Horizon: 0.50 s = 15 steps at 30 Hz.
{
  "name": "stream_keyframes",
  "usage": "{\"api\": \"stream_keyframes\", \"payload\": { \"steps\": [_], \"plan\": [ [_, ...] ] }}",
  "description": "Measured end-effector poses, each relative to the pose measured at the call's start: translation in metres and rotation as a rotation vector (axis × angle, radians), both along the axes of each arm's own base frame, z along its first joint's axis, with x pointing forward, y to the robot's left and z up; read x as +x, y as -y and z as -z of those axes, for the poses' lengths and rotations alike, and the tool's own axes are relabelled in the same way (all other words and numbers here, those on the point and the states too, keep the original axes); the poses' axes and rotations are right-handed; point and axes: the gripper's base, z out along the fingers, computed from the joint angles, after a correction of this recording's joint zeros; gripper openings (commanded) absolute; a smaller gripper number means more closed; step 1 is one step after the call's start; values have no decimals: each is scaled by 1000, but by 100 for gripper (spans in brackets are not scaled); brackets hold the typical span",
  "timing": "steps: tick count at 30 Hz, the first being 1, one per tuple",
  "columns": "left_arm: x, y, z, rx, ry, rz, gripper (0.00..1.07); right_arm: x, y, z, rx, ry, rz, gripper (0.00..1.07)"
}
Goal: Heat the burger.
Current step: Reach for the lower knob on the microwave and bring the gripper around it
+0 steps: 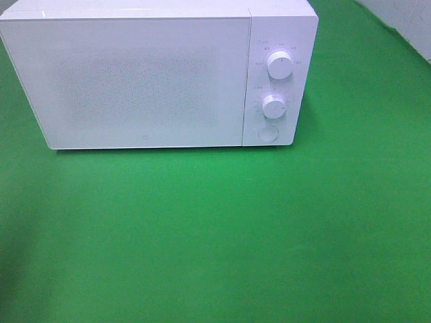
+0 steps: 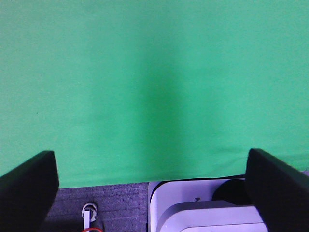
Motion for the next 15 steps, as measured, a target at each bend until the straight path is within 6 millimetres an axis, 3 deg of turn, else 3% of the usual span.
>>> {"api": "stream_keyframes", "payload": {
  "steps": [7, 15],
  "plan": [
    [-31, 0, 22, 7, 78, -6, 98, 0, 0, 0, 0, 0, 0, 74],
    [-45, -1, 20, 35, 145, -3, 98, 0, 0, 0, 0, 0, 0, 74]
  ]
}}
